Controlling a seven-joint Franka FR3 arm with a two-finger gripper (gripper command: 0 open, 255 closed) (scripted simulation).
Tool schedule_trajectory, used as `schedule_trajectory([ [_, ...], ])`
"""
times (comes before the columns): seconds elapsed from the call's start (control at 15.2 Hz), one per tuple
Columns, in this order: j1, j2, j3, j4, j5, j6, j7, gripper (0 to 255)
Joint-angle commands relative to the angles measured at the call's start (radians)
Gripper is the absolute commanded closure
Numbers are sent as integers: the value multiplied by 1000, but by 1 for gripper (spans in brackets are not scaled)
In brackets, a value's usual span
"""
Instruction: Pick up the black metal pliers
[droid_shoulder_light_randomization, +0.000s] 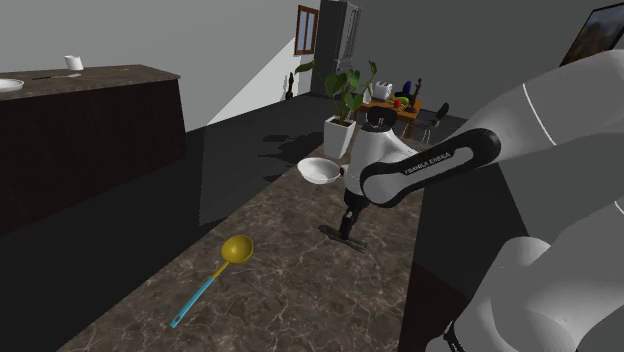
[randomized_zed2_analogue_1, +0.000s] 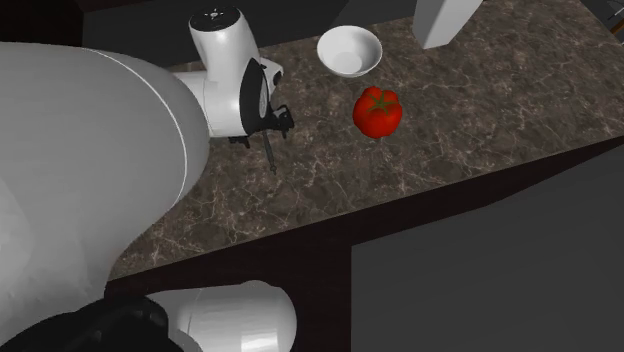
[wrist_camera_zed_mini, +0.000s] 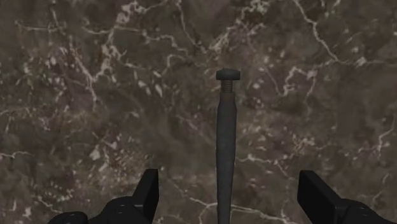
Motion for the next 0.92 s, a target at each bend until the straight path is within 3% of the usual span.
schedule_trajectory([
  [0.0, 4, 34, -2, -1, 1, 40, -7, 0],
  [0.46, 4, 108, -6, -23, 1, 136, -5, 0],
  [0.53, 4, 109, -7, -24, 1, 137, -6, 255],
  [0.86, 4, 108, -7, -25, 1, 138, -6, 255],
])
